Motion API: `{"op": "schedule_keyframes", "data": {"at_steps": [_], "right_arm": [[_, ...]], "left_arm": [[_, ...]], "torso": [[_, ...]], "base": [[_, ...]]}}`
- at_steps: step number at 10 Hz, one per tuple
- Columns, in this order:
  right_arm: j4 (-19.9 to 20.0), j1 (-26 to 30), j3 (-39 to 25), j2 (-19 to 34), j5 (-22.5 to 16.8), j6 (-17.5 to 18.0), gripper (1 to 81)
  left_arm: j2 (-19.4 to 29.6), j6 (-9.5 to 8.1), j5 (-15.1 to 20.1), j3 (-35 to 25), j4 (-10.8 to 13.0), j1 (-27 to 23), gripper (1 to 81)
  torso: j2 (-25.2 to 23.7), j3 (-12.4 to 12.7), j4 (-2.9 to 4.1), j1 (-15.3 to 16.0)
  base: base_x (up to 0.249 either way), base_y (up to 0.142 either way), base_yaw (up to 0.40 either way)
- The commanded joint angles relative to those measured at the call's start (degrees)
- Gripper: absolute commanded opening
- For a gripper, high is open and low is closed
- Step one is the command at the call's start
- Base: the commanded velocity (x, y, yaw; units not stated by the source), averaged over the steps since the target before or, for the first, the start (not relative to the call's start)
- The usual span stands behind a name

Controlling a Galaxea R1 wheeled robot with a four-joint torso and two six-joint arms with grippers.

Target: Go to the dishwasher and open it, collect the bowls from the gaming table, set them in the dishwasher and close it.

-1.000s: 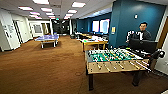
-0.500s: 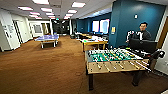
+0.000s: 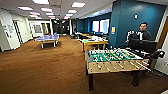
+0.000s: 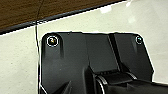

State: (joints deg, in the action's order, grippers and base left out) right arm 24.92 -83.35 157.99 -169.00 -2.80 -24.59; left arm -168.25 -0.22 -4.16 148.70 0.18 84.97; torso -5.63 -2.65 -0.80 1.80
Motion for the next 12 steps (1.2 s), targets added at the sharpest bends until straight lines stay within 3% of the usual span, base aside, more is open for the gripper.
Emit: {"op": "schedule_keyframes", "data": {"at_steps": [1, 12], "right_arm": [[0.1, 3.6, 0.4, 0.4, -3.4, -0.1, 81.1], [0.0, 3.7, 0.3, 0.3, -3.4, -0.1, 81.1]], "left_arm": [[0.5, -0.13, 2.5, -0.1, -0.2, -3.4, 81.1], [0.6, -0.22, 2.5, -0.1, -0.3, -3.4, 81.1]], "torso": [[0.0, 0.0, 0.0, 0.0], [0.0, 0.0, 0.0, -0.1]], "base": [[0.0, 0.0, 0.0], [0.104, 0.006, 0.0]]}}
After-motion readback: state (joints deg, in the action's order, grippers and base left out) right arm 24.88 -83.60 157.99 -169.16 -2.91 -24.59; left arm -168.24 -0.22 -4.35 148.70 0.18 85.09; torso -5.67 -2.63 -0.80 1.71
